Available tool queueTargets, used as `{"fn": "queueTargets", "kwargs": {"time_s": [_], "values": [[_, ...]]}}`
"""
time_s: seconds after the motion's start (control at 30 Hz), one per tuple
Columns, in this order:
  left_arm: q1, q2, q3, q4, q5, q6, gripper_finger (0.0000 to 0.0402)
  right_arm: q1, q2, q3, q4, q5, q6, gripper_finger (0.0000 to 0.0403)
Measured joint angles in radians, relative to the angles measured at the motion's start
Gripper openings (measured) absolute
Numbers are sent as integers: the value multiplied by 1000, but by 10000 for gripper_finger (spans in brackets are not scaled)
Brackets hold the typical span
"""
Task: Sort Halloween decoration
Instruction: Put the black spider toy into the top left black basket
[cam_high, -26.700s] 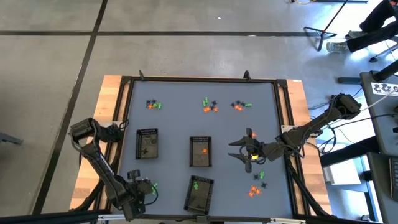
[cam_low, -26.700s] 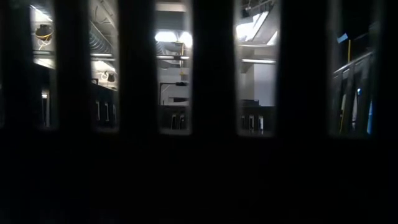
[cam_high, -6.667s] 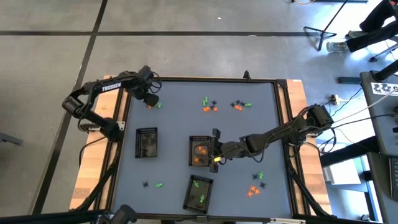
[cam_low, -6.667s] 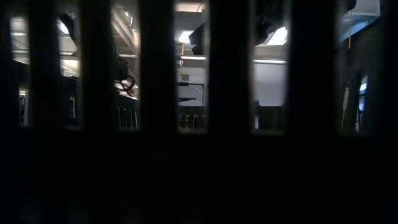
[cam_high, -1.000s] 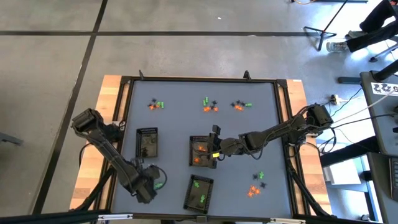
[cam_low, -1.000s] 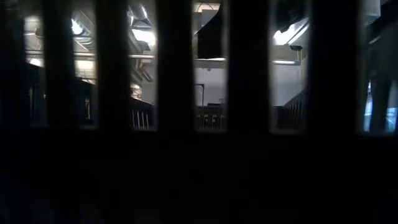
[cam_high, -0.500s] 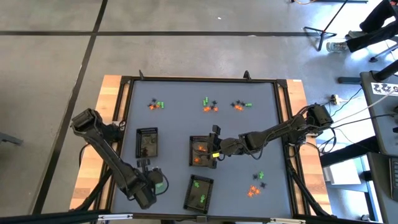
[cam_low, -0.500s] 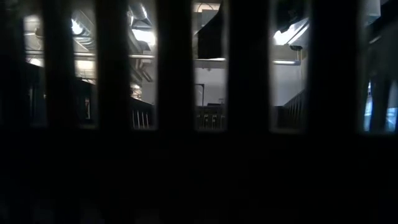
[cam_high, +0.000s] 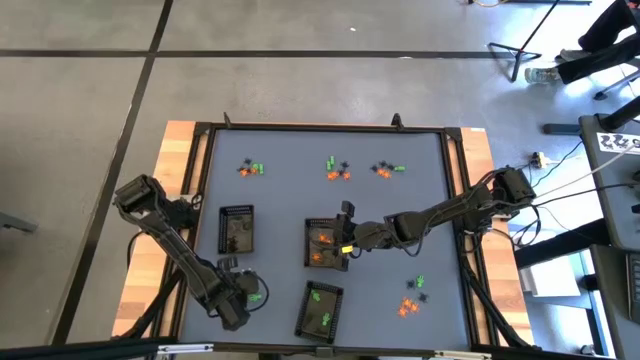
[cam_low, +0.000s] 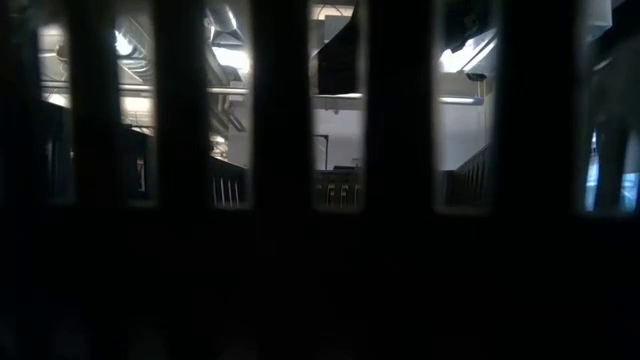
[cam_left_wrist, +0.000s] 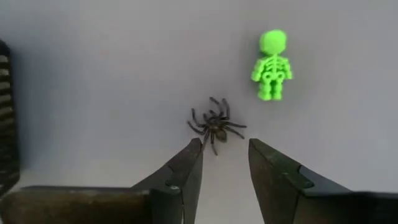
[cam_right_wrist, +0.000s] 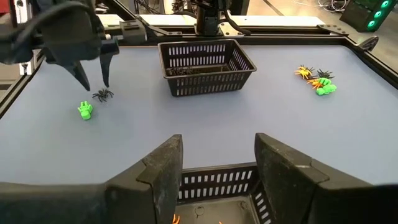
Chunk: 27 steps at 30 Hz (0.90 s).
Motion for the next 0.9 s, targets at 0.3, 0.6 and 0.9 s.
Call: {"fn": "queueTargets", "kwargs": {"time_s": [0.3,0.6,0.9], "values": [[0,-6,-77,90,17,-5,113,0,0,0,0,0,0,197],[0,-5,-75,88,12,-5,19,0,0,0,0,0,0,197],[0,2,41,-83,5,-5,1,0,0,0,1,0,0,197]]}}
